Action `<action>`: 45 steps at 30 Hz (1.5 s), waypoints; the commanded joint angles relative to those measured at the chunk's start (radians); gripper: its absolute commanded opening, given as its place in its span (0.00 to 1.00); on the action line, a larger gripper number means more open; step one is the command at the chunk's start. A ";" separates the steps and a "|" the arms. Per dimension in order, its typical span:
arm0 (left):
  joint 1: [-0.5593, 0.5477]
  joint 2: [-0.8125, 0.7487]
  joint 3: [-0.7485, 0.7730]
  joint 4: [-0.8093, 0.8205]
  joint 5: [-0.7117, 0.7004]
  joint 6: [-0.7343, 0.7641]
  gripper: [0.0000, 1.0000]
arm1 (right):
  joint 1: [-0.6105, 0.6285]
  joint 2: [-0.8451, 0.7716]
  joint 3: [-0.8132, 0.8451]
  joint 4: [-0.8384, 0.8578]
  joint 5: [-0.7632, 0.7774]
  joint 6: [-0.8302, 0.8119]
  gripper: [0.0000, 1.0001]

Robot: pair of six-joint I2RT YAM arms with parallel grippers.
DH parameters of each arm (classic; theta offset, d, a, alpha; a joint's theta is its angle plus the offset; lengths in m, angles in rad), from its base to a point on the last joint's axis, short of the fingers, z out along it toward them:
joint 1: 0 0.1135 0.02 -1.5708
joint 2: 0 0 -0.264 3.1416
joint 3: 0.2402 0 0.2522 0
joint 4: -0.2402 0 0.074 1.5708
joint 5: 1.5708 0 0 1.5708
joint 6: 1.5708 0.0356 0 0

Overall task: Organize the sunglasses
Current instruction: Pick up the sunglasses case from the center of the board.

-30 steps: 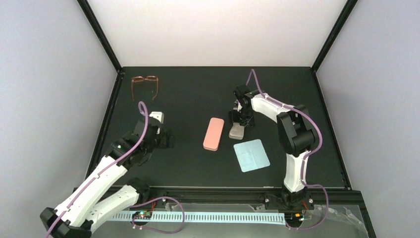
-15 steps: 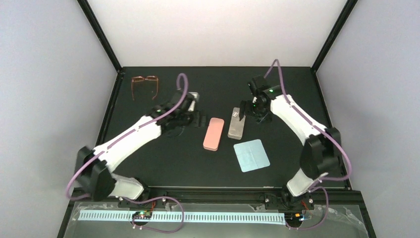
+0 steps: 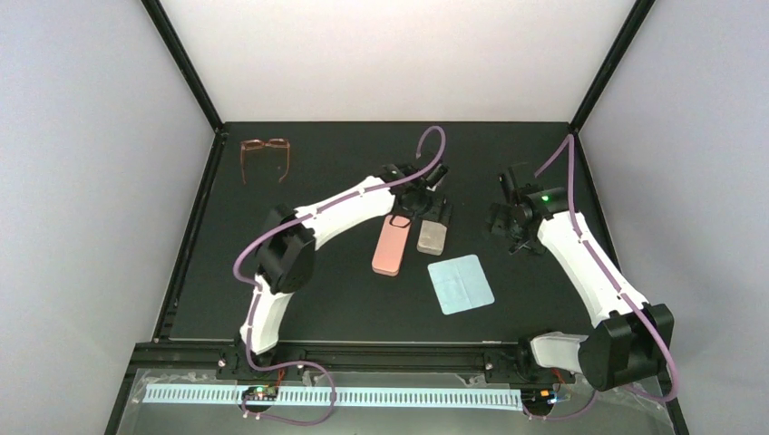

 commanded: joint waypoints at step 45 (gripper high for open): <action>-0.086 0.343 0.313 -0.189 -0.193 -0.098 0.74 | -0.010 0.010 -0.062 0.023 -0.077 -0.085 1.00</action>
